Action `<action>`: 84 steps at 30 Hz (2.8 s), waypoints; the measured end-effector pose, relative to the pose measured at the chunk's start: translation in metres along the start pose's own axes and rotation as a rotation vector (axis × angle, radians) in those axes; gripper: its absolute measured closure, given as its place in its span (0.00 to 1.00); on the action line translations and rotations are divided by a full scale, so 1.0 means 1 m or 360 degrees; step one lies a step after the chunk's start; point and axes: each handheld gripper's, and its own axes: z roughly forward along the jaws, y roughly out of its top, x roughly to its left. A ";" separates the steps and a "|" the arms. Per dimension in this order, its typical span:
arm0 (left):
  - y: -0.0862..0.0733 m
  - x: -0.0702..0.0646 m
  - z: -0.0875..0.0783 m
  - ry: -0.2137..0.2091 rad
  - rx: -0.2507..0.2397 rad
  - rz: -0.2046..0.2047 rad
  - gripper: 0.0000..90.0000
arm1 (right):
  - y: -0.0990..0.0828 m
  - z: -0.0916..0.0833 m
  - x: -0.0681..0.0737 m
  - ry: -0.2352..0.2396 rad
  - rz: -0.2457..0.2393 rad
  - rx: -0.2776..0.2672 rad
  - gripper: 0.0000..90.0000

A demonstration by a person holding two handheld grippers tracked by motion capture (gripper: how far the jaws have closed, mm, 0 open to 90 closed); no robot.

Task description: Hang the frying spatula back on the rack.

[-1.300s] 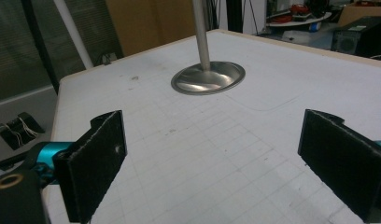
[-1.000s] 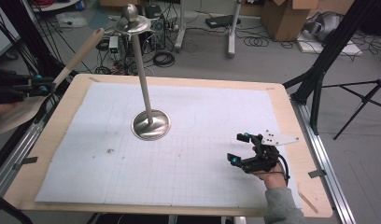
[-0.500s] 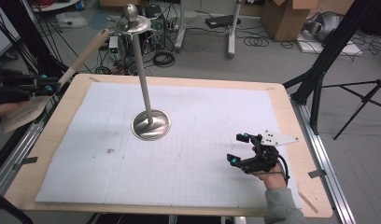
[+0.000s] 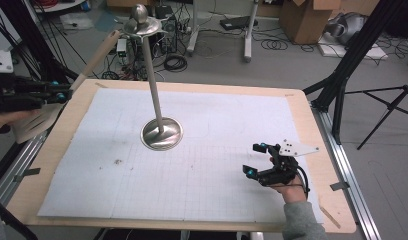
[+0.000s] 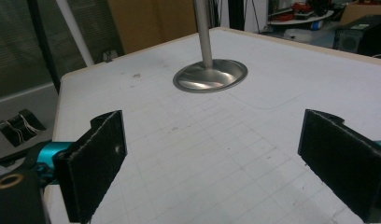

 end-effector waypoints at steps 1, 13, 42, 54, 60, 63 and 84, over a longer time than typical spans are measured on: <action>0.000 0.000 0.002 -0.0001 0.0003 -0.0002 0.86 | 0.000 0.000 0.000 0.0000 0.0003 -0.0002 0.08; -0.002 -0.002 0.014 0.0015 0.0031 -0.0014 0.86 | 0.000 -0.001 0.001 0.0001 0.0005 -0.0006 0.08; -0.004 -0.005 0.046 0.0047 0.0103 -0.0057 0.86 | 0.000 0.000 0.000 0.0004 0.0002 -0.0004 0.08; -0.005 -0.007 0.061 0.0035 0.0098 -0.0076 0.86 | 0.001 -0.001 0.002 -0.0001 -0.0010 -0.0017 0.08; -0.006 -0.007 0.067 0.0035 0.0103 -0.0077 0.86 | 0.002 -0.004 0.002 -0.0012 -0.0007 -0.0039 0.08; -0.005 -0.007 0.070 0.0040 0.0109 -0.0082 0.86 | 0.002 -0.003 0.002 -0.0006 -0.0003 -0.0031 0.08; -0.004 -0.009 0.089 -0.0005 0.0126 -0.0092 0.85 | 0.002 -0.004 0.001 -0.0003 0.0002 -0.0051 0.08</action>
